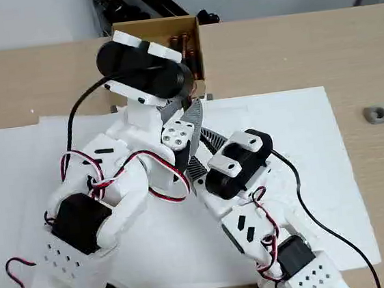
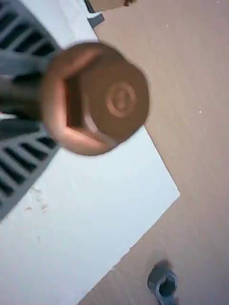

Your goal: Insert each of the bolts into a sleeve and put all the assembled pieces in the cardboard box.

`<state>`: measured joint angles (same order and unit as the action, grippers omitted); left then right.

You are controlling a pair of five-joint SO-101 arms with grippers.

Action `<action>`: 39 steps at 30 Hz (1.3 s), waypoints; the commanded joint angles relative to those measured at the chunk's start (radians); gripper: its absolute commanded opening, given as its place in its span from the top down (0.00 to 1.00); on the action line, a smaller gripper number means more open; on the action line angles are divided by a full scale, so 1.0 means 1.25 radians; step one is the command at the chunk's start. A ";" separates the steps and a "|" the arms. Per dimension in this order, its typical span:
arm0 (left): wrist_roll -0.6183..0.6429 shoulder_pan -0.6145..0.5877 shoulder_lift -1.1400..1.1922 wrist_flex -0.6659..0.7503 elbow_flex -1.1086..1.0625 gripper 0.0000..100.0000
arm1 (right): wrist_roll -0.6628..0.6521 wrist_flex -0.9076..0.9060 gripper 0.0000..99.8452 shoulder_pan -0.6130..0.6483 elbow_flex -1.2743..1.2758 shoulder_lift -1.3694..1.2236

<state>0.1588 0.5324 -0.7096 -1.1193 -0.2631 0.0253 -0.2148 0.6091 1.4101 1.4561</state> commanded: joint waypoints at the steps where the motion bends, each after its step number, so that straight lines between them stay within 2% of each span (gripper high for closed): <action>1: 0.007 -0.005 -0.007 0.022 -0.019 0.99 | 0.009 0.013 1.00 -0.002 -0.036 0.018; 5: 0.007 -0.041 -0.006 0.034 -0.028 0.99 | 0.009 0.010 1.00 -0.003 -0.041 0.018; 18: 0.068 -0.038 -0.007 0.029 -0.015 0.99 | 0.009 0.010 1.00 -0.003 -0.036 0.012; 26: 0.068 -0.037 -0.004 -0.049 0.089 0.99 | 0.009 0.009 1.00 -0.003 -0.036 0.010; 35: 0.066 -0.037 -0.002 -0.072 0.117 0.99 | 0.009 0.006 1.00 -0.003 -0.034 0.010; 39: 0.066 -0.004 -0.001 -0.118 0.153 0.97 | 0.009 0.006 1.00 -0.003 -0.034 0.010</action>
<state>0.2417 0.5017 -0.7081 -1.2405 -0.1358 0.0253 -0.2148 0.6091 1.4070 1.4561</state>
